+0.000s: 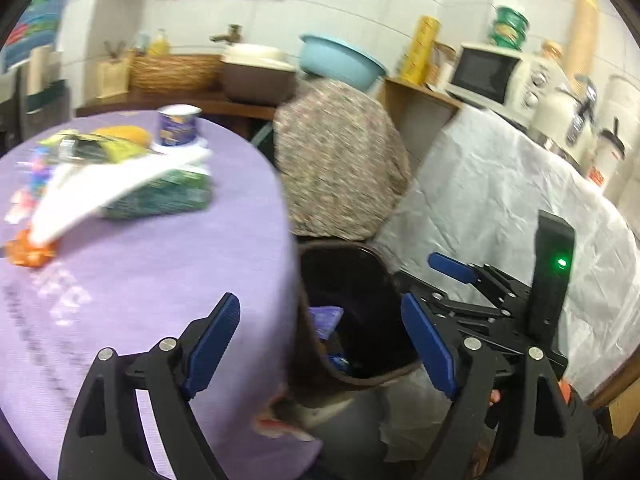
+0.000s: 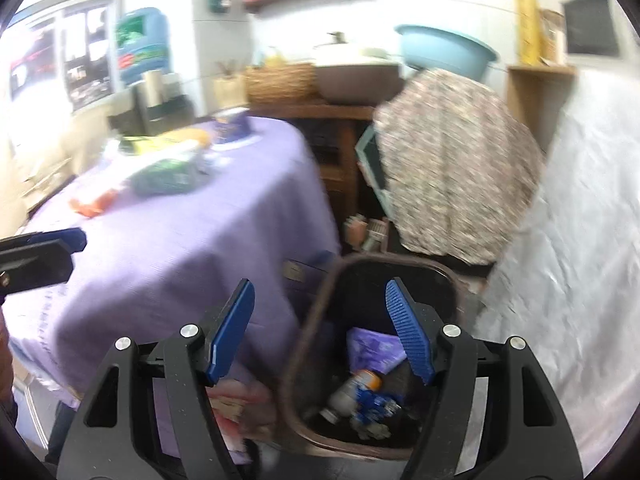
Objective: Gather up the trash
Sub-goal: 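Move both open tools back toward the table, then grasp the paper towel with the right tool while the left tool grasps the orange peel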
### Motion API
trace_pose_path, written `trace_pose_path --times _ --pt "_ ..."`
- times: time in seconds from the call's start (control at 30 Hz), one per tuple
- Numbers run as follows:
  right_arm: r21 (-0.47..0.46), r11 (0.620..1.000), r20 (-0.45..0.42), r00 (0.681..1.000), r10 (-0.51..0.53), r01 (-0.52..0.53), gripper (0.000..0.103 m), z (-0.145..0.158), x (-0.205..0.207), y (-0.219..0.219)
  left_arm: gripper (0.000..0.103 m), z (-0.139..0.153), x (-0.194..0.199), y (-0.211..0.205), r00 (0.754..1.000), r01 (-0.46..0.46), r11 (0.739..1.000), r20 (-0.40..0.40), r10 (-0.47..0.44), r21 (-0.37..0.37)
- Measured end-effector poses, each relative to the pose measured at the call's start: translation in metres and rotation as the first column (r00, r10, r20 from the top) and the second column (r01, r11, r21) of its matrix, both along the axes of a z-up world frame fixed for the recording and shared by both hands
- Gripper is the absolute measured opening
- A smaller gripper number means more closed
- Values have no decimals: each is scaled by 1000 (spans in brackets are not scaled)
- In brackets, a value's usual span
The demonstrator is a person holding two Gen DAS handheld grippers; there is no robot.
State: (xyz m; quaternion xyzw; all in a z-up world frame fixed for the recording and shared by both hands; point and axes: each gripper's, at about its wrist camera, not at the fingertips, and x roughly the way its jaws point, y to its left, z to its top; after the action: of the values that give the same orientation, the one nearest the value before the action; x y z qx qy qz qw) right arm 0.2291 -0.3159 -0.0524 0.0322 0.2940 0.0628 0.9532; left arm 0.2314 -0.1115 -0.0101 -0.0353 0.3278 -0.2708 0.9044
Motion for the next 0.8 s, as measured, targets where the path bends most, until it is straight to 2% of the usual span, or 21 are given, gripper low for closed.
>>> trace_pose_path --times 0.2,0.4,0.67,0.73,0.8 --pt "9 988 20 988 154 -154 69 19 11 63 86 4 1 63 990 -142 990 27 142 22" --pt "15 965 45 964 262 -263 69 36 26 125 89 4 7 126 961 -274 961 28 273 34" --pt "-167 920 88 924 371 -354 69 53 47 206 89 -5 28 188 921 -387 918 1 389 89" --pt "-256 893 80 912 402 -371 70 53 56 228 89 -6 32 201 913 -406 910 -8 408 88" --pt "-374 845 83 893 441 -383 70 50 62 252 89 -7 35 213 904 -425 901 -17 428 85"
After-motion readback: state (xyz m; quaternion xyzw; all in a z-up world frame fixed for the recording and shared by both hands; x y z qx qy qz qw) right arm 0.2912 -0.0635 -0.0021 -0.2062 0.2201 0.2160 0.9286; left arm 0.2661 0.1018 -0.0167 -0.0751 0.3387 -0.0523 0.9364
